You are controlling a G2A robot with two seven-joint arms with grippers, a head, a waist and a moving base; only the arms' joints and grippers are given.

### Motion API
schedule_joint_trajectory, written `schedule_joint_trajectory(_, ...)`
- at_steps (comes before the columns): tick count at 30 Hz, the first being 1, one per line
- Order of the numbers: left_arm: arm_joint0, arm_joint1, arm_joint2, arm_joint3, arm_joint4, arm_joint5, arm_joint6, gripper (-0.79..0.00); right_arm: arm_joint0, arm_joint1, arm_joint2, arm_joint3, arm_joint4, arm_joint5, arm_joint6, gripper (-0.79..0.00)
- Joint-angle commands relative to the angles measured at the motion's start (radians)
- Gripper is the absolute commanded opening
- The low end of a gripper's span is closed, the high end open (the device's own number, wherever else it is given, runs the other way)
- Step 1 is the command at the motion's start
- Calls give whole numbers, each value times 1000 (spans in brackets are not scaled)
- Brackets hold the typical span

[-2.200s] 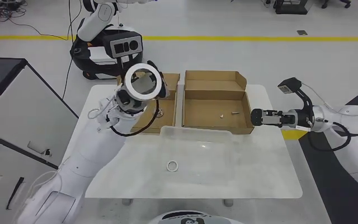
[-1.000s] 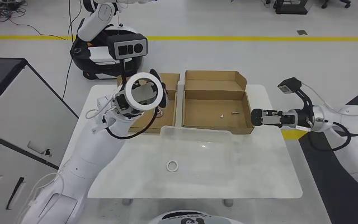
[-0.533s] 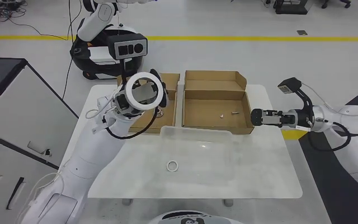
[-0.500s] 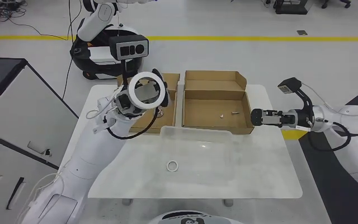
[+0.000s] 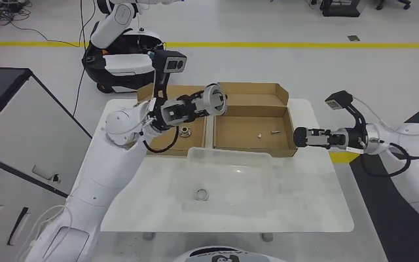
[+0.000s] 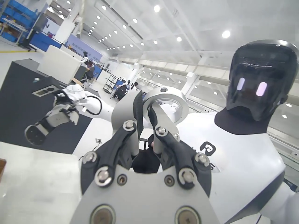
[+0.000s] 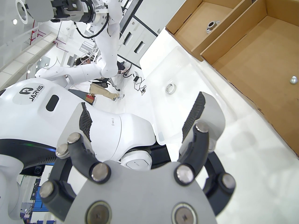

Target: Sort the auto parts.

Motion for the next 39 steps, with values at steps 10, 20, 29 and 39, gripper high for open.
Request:
schedule_joint_trajectory(10,-70,-7,-14,95,248,71,156,-785,0,0,0,0,0,0,0,0)
schedule_joint_trajectory(20,-83,-3,-36,161,472,149,247,-785,0,0,0,0,0,0,0,0)
schedule_joint_trajectory(29,-71,7,-51,147,607,202,240,-785,0,0,0,0,0,0,0,0)
schedule_joint_trajectory(39,-70,12,-25,122,759,349,222,-785,0,0,0,0,0,0,0,0)
